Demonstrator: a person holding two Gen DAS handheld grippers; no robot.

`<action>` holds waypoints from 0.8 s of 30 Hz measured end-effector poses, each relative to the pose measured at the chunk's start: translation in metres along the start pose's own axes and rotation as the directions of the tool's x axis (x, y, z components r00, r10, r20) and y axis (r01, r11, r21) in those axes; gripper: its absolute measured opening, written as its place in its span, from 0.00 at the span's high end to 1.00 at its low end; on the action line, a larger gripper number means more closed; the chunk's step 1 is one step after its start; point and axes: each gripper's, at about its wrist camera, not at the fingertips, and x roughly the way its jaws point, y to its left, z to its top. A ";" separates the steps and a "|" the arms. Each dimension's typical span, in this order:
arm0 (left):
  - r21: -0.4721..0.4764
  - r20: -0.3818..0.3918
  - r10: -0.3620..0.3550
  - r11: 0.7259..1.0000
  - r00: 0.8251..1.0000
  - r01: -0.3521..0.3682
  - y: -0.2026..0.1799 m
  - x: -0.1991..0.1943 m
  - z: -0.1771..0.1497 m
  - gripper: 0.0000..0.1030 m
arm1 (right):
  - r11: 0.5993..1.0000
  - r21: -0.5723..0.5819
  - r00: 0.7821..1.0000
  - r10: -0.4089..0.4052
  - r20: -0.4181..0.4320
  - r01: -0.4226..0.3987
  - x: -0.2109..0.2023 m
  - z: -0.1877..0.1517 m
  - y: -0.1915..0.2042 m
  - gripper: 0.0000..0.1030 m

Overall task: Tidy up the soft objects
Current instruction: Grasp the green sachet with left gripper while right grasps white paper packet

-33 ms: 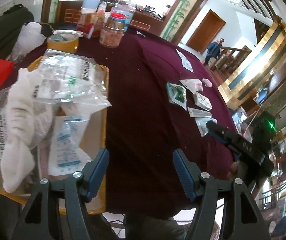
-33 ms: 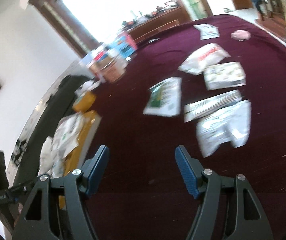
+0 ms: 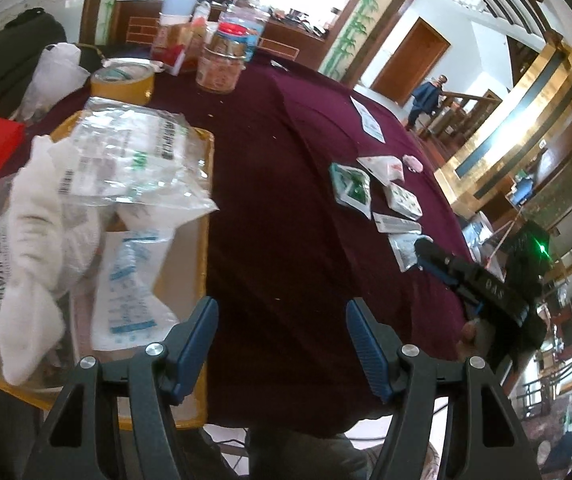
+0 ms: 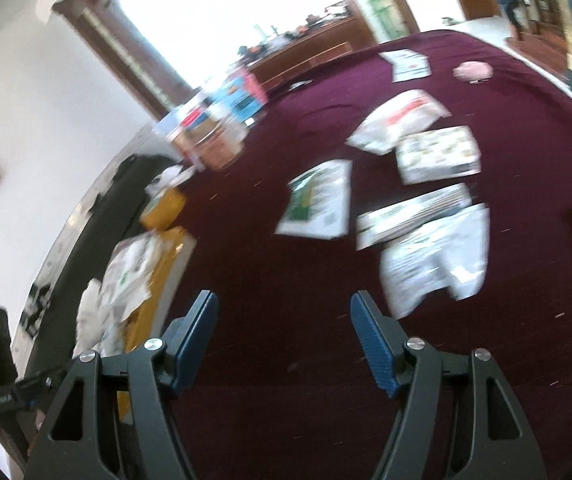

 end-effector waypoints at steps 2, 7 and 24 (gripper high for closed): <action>0.002 -0.010 -0.009 1.000 1.000 0.009 -0.003 0.002 -0.001 0.32 | 0.999 0.022 0.999 -0.027 0.018 0.027 -0.004 0.008 -0.015 0.34; 0.016 -0.046 -0.026 1.000 0.999 0.027 -0.016 0.014 -0.002 0.32 | 0.987 0.092 0.990 -0.139 0.037 0.135 -0.006 0.024 -0.051 0.34; 0.083 -0.162 -0.044 0.995 0.986 0.058 -0.067 0.075 0.023 0.32 | 0.977 0.093 0.981 -0.190 -0.024 0.192 0.030 0.029 -0.072 0.47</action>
